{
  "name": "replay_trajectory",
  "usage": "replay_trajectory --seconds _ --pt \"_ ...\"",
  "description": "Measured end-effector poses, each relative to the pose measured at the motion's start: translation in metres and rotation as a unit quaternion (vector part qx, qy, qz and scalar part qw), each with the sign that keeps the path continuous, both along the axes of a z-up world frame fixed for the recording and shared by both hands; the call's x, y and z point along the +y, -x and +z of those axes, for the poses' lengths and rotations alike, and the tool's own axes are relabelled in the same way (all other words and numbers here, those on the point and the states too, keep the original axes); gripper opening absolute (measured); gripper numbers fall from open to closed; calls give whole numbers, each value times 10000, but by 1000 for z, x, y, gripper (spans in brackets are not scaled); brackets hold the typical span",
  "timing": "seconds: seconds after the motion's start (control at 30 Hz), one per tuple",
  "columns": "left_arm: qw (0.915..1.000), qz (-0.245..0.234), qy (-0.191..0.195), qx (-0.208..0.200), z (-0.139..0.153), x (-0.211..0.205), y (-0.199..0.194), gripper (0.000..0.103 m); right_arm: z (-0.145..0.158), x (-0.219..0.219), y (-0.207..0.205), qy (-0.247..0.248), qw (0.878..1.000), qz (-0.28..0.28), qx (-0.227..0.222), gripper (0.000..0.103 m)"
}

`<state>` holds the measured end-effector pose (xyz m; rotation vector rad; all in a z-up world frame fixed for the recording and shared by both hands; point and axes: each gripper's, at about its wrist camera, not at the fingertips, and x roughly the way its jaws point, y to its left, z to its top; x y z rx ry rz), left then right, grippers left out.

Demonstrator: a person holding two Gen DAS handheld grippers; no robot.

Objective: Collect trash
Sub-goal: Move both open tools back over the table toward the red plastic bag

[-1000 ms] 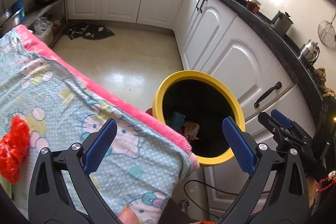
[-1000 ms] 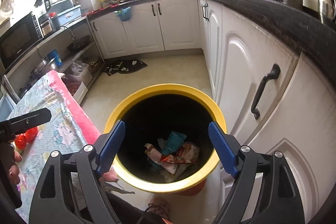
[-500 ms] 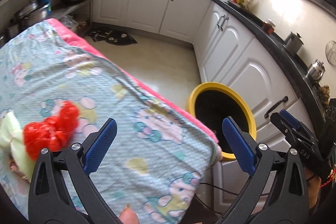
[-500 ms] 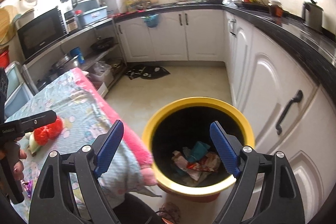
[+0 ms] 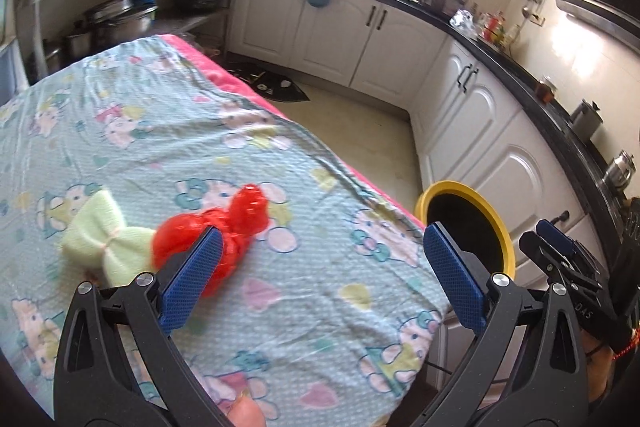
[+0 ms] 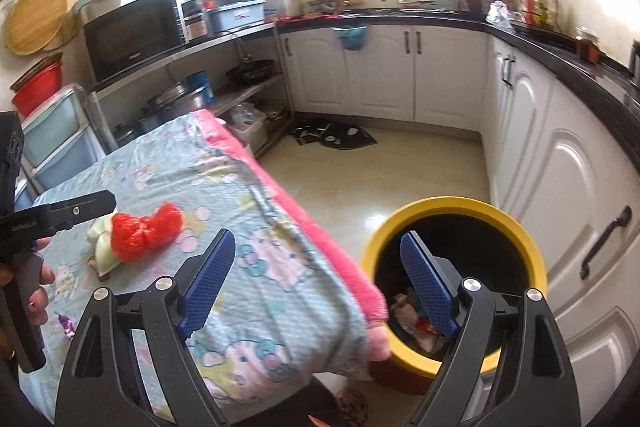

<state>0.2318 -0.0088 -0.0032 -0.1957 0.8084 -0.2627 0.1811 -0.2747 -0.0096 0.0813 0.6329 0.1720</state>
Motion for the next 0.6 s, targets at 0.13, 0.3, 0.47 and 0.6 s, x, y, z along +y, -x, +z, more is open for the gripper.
replay_trajectory --seconds 0.13,0.3,0.47,0.6 --pt "9998 182 -2 -4 0 18 6 92 1 19 0 51 9997 243 -16 82" --pt "9993 357 -46 -20 -2 38 13 92 1 42 -3 77 9988 493 -14 82" --pt "9982 587 -83 21 -5 60 20 92 2 65 -5 110 9972 740 -6 82" --pt "9971 740 -120 86 -10 80 24 92 1 80 -8 144 9958 902 4 82"
